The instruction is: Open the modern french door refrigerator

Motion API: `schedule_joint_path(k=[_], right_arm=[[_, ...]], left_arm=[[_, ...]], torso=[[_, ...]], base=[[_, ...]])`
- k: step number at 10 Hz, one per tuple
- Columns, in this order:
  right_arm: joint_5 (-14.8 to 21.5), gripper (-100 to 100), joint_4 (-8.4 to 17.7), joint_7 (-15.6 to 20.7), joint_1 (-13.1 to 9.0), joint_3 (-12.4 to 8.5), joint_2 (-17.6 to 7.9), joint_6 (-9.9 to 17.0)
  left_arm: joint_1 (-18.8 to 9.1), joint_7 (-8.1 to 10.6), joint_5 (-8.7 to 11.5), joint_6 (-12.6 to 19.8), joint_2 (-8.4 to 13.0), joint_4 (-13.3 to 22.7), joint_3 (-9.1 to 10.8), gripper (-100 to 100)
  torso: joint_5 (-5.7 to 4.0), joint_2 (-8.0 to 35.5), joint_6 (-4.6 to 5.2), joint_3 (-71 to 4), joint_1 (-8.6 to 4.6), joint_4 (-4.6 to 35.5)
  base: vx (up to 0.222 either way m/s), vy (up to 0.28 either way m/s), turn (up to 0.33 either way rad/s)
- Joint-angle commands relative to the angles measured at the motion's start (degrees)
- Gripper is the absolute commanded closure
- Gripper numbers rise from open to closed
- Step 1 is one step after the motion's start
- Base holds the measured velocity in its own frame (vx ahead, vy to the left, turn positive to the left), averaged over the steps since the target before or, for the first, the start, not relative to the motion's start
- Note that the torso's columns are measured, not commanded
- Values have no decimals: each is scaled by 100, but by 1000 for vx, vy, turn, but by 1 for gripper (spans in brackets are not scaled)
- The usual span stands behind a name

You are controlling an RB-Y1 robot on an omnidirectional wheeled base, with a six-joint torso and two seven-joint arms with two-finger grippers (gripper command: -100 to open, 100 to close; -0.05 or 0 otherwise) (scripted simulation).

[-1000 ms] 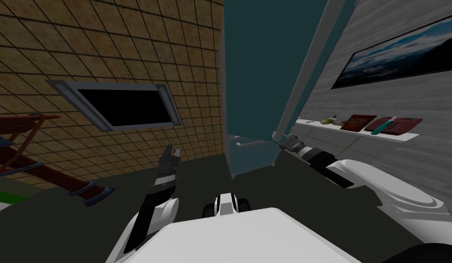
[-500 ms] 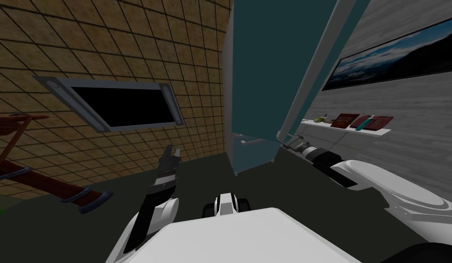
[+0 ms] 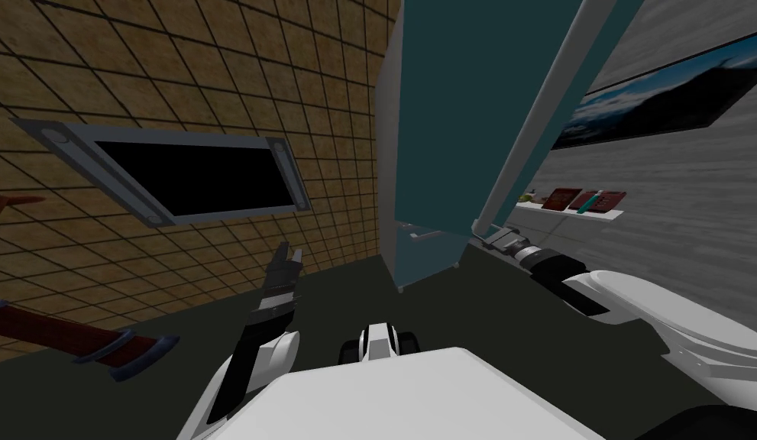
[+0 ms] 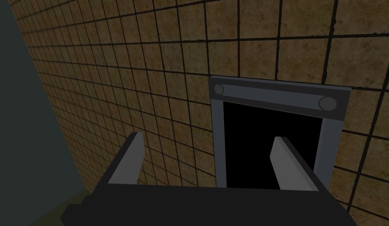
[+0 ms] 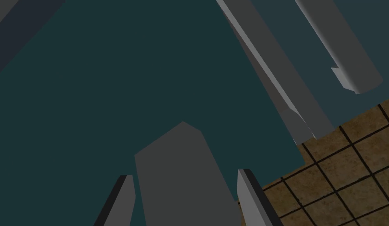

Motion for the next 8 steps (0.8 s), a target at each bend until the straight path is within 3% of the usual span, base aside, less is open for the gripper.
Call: schedule_joint_path(k=[1, 4, 5, 7, 8], right_arm=[[4, 100, 104, -2, 35, -25, -6, 98], [5, 100, 259, -23, 144, -151, -30, 330], [-83, -100, 250, -149, 205, -254, -218, 282], [-163, -100, 265, -270, 271, -342, -403, 268], [-203, -100, 272, -330, 304, -386, -496, 261]], left_arm=[[-1, 0, 0, 0, 1, 0, 1, 0], [0, 0, 0, 0, 0, 0, 0, 0], [0, 0, 0, 0, 0, 0, 0, 0], [0, 0, 0, 0, 3, 0, 3, 0], [1, 0, 0, 0, 4, 1, 4, 0]], torso=[[4, -6, -18, -9, -25, 2], [6, -15, -6, -13, 7, -2], [7, -6, 1, -7, 0, 2], [2, 3, 15, -8, -107, 29], [15, 6, 21, -9, -92, 37]], base=[[11, 216, -59], [-6, 290, -117], [0, 152, -121], [15, -7, -42], [32, -28, -36]])
